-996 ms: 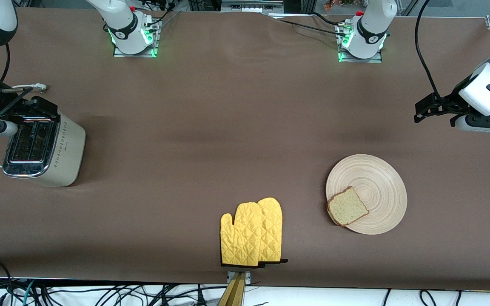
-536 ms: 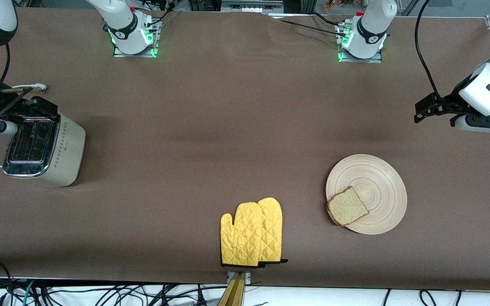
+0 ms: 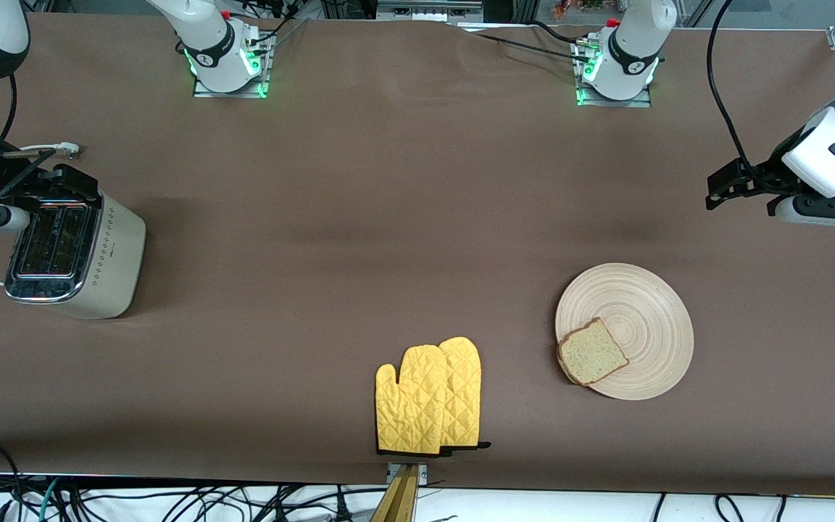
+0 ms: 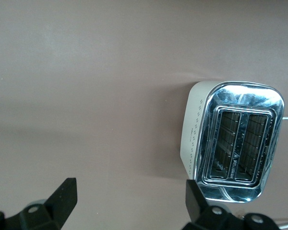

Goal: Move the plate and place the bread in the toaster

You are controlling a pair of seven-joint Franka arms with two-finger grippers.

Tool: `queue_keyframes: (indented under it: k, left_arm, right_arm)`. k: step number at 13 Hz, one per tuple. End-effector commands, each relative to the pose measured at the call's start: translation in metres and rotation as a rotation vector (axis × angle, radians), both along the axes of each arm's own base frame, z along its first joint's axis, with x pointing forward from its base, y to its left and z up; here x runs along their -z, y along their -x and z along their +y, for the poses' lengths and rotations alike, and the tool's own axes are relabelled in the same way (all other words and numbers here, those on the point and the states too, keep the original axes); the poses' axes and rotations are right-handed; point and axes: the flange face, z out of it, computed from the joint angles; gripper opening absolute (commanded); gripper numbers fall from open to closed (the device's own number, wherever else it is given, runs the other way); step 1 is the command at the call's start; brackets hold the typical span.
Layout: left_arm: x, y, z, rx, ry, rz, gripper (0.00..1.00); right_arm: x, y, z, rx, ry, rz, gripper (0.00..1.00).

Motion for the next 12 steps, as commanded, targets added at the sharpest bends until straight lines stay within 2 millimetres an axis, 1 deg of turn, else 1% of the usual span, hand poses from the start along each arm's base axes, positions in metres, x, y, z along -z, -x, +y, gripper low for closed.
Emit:
queue_keyframes:
  k: [1,3,4,6,7,12]
  left_arm:
    - [-0.007,0.006,0.004,0.000,-0.013,-0.017,1.00]
    - [-0.003,0.005,0.002,0.010,-0.010,-0.008,1.00]
    - [0.006,0.001,0.002,0.012,-0.010,0.010,1.00]
    - [0.016,-0.001,0.009,-0.001,-0.013,0.036,1.00]
    - [0.018,-0.001,0.013,-0.007,-0.013,0.048,1.00]
    - [0.016,-0.005,0.013,-0.009,-0.010,0.042,1.00]
  right_arm:
    - [-0.004,-0.001,-0.001,-0.007,0.003,0.002,1.00]
    - [-0.004,-0.001,-0.001,-0.005,0.003,0.004,1.00]
    - [-0.004,-0.001,-0.001,-0.007,0.003,0.004,1.00]
    - [-0.003,-0.001,-0.004,-0.002,0.003,0.005,1.00]
    - [-0.003,-0.001,-0.003,-0.004,0.003,0.005,1.00]
    - [-0.003,-0.002,-0.004,-0.002,0.003,0.004,1.00]
